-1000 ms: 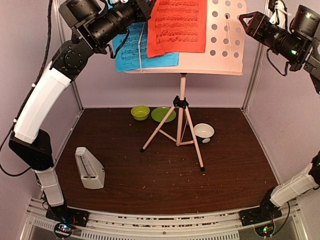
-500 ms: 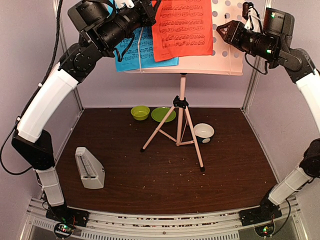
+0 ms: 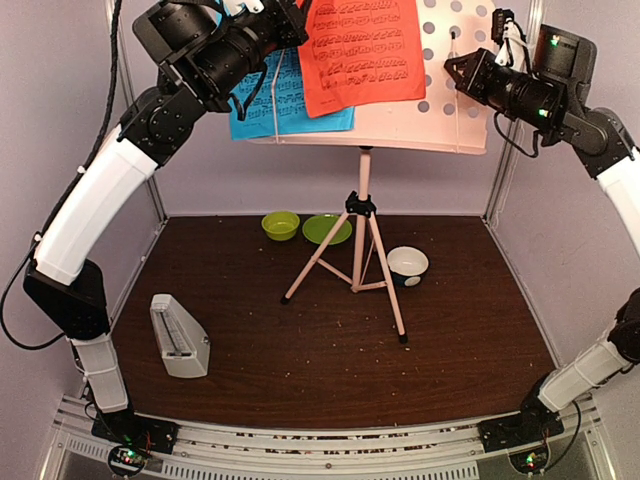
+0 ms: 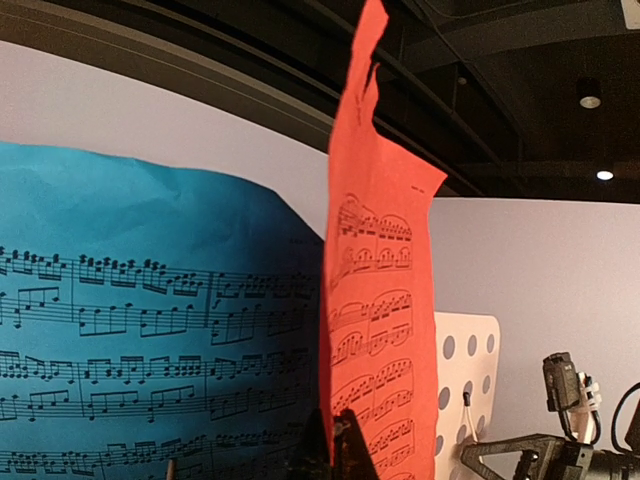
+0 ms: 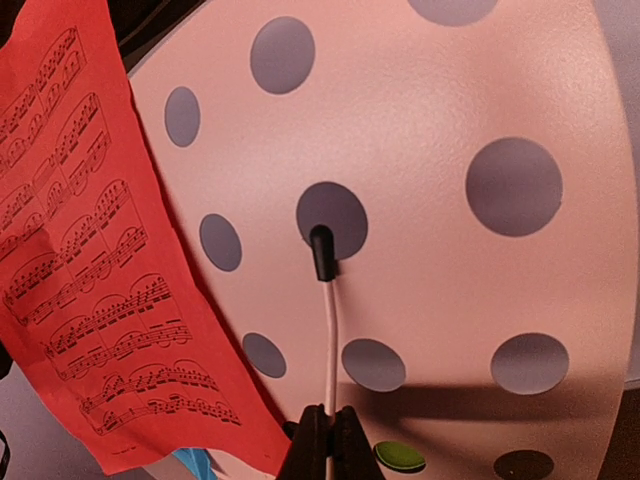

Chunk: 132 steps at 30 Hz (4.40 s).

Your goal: Set up the instrument practice props

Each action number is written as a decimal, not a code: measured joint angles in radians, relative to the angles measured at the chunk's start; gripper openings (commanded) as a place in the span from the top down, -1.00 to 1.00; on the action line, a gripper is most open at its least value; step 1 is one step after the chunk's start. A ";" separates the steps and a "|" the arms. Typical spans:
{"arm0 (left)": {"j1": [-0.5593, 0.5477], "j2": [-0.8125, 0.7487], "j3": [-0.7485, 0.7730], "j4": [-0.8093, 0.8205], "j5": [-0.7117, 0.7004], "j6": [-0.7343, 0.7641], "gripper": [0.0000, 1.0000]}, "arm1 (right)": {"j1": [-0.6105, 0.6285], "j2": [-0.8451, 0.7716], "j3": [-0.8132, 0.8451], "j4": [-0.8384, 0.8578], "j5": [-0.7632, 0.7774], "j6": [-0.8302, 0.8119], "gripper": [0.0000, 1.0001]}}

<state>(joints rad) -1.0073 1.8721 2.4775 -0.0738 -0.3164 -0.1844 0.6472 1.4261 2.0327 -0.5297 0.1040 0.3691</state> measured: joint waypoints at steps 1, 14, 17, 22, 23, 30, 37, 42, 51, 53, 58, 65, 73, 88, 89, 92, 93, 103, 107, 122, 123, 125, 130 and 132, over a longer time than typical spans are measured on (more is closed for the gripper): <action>0.000 0.000 0.000 0.001 -0.001 -0.002 1.00 | 0.000 -0.006 -0.013 0.014 -0.003 -0.004 1.00; 0.000 0.075 0.016 0.119 0.063 -0.006 1.00 | 0.000 -0.067 -0.134 0.138 -0.101 -0.161 1.00; 0.000 0.103 0.016 0.137 0.089 -0.006 1.00 | 0.000 -0.095 -0.182 0.171 -0.110 -0.195 1.00; -0.001 0.145 0.032 0.166 0.149 -0.005 1.00 | 0.000 -0.117 -0.217 0.204 -0.123 -0.236 1.00; -0.002 0.150 0.033 0.172 0.169 0.000 1.00 | 0.000 -0.119 -0.221 0.208 -0.127 -0.241 1.00; -0.002 0.159 0.037 0.179 0.320 0.092 1.00 | 0.000 -0.134 -0.247 0.233 -0.147 -0.263 1.00; 0.023 0.159 0.043 0.169 0.444 0.139 1.00 | 0.000 -0.154 -0.280 0.260 -0.163 -0.266 1.00; 0.042 0.159 0.056 0.148 0.500 0.139 1.00 | 0.000 -0.165 -0.295 0.272 -0.173 -0.266 1.00; 0.053 0.161 0.058 0.095 0.545 0.138 1.00 | 0.000 -0.178 -0.317 0.285 -0.184 -0.270 1.00; 0.054 0.163 0.058 0.092 0.549 0.138 1.00 | 0.000 -0.178 -0.318 0.288 -0.187 -0.270 1.00; 0.060 0.174 0.059 0.076 0.563 0.135 1.00 | 0.000 -0.178 -0.319 0.290 -0.194 -0.274 1.00; 0.061 0.185 0.059 0.061 0.567 0.134 0.89 | 0.000 -0.178 -0.323 0.295 -0.201 -0.284 1.00; 0.062 0.185 0.059 0.064 0.557 0.129 0.53 | 0.000 -0.179 -0.325 0.298 -0.201 -0.285 0.87; 0.063 0.185 0.056 0.077 0.539 0.111 0.09 | 0.000 -0.193 -0.352 0.286 -0.170 -0.256 0.39; 0.063 0.185 0.055 0.077 0.539 0.111 0.06 | 0.000 -0.196 -0.354 0.286 -0.167 -0.254 0.38; 0.063 0.184 0.054 0.077 0.538 0.111 -0.08 | 0.000 -0.205 -0.356 0.286 -0.158 -0.248 0.29; 0.063 0.183 0.053 0.077 0.537 0.111 -0.12 | 0.000 -0.208 -0.356 0.286 -0.156 -0.244 0.25; 0.058 0.121 -0.013 0.072 0.516 0.137 -0.71 | 0.000 -0.239 -0.371 0.289 -0.151 -0.233 -0.28; 0.051 0.090 -0.033 0.068 0.507 0.158 -0.83 | 0.000 -0.258 -0.383 0.290 -0.151 -0.232 -0.49; 0.033 -0.084 -0.232 0.039 0.429 0.175 -0.95 | 0.000 -0.350 -0.421 0.275 -0.139 -0.230 -0.93; 0.032 -0.102 -0.253 0.033 0.420 0.175 -0.96 | 0.000 -0.358 -0.427 0.270 -0.136 -0.230 -0.94; 0.032 -0.138 -0.296 0.021 0.399 0.171 -0.95 | 0.000 -0.377 -0.443 0.260 -0.128 -0.229 -0.95; 0.031 -0.248 -0.434 -0.014 0.334 0.151 -0.96 | 0.000 -0.442 -0.502 0.227 -0.106 -0.214 -0.97; 0.031 -0.299 -0.496 -0.037 0.301 0.139 -0.95 | 0.000 -0.471 -0.528 0.212 -0.096 -0.204 -0.96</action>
<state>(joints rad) -0.9764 1.5734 1.9812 -0.1112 -0.0158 -0.0452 0.6472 0.9550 1.5047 -0.3180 0.0078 0.1650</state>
